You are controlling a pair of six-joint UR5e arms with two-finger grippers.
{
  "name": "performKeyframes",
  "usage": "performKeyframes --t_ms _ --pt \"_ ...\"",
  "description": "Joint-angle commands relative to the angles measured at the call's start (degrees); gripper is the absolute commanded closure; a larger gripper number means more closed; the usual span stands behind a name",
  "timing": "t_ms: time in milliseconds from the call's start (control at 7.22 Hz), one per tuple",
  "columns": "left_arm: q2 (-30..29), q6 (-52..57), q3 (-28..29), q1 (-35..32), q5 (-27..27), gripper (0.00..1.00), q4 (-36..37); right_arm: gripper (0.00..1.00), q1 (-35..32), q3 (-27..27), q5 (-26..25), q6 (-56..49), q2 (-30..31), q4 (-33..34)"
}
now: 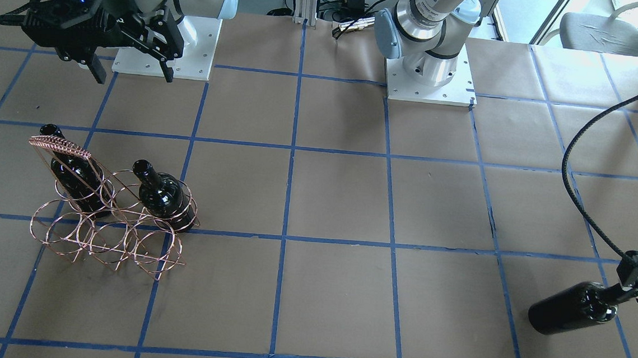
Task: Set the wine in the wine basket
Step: 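Carry the bottle with the left gripper to the table center, stand it upright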
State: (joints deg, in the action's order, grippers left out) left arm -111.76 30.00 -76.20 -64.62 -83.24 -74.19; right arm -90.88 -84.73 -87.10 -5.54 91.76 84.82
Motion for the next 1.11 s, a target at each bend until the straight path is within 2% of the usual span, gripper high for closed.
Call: performKeyframes --t_ms 0,138,415,692,831,969 --pt "8.79 -4.22 -11.9 -4.6 -0.34 1.0 1.48 0.0 0.0 -0.09 0.0 0.0 0.0 0.08" --pt "13.36 -11.55 -16.66 -8.38 -1.47 1.0 1.85 0.0 0.0 -0.09 0.0 0.0 0.0 0.08" --pt "19.18 -31.11 -20.56 -19.95 -4.03 1.0 1.68 0.0 0.0 -0.09 0.0 -0.17 0.0 0.08" --pt "18.6 -50.03 -22.58 -33.58 -7.62 1.0 7.19 0.0 0.0 -0.09 -0.09 -0.18 0.0 -0.01" --pt "18.42 -54.65 -23.38 -38.51 -10.07 1.0 7.47 0.0 0.0 -0.09 -0.09 -0.18 0.0 0.08" --pt "19.11 -54.43 -24.17 -39.6 -11.4 1.0 7.48 0.0 0.0 -0.17 -0.09 -0.18 0.0 0.08"
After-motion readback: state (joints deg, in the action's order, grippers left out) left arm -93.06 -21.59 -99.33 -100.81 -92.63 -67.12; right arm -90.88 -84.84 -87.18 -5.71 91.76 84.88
